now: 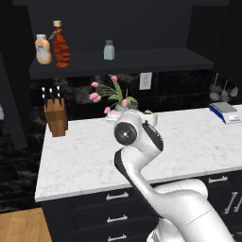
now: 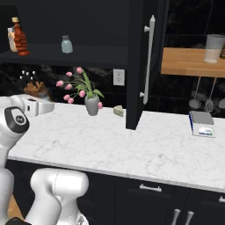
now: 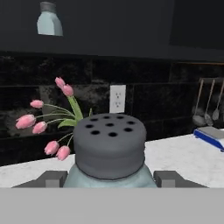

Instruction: Put the shaker and condiment bottle from the counter next to their counterparts in the cabinet.

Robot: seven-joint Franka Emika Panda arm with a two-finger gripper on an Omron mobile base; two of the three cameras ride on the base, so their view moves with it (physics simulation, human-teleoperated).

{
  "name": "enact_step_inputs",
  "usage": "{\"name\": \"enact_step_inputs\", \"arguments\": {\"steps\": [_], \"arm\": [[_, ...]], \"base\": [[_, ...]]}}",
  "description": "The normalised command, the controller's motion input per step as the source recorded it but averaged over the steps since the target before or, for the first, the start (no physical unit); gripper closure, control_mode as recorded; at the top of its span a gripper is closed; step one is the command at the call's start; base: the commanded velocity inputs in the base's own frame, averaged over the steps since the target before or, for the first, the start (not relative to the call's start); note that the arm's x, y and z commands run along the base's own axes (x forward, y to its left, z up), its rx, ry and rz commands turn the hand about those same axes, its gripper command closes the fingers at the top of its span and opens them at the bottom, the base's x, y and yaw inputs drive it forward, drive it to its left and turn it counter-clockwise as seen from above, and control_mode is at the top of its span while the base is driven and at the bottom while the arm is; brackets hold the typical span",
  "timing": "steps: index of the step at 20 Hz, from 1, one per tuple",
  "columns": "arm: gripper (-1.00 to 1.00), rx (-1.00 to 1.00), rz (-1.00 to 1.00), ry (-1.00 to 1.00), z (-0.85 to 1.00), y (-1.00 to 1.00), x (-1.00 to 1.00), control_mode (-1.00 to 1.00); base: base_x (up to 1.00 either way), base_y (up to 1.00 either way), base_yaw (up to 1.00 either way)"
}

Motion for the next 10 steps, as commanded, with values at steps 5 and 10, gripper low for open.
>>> {"name": "enact_step_inputs", "arguments": {"steps": [5, 10], "arm": [[1.00, 0.00, 0.18, -0.05, 0.75, -0.16, -0.04, -1.00], [1.00, -0.04, 0.21, 0.00, 0.16, 0.05, -0.03, -1.00]], "base": [[0.00, 0.00, 0.00], [0.00, 0.00, 0.00]]}}
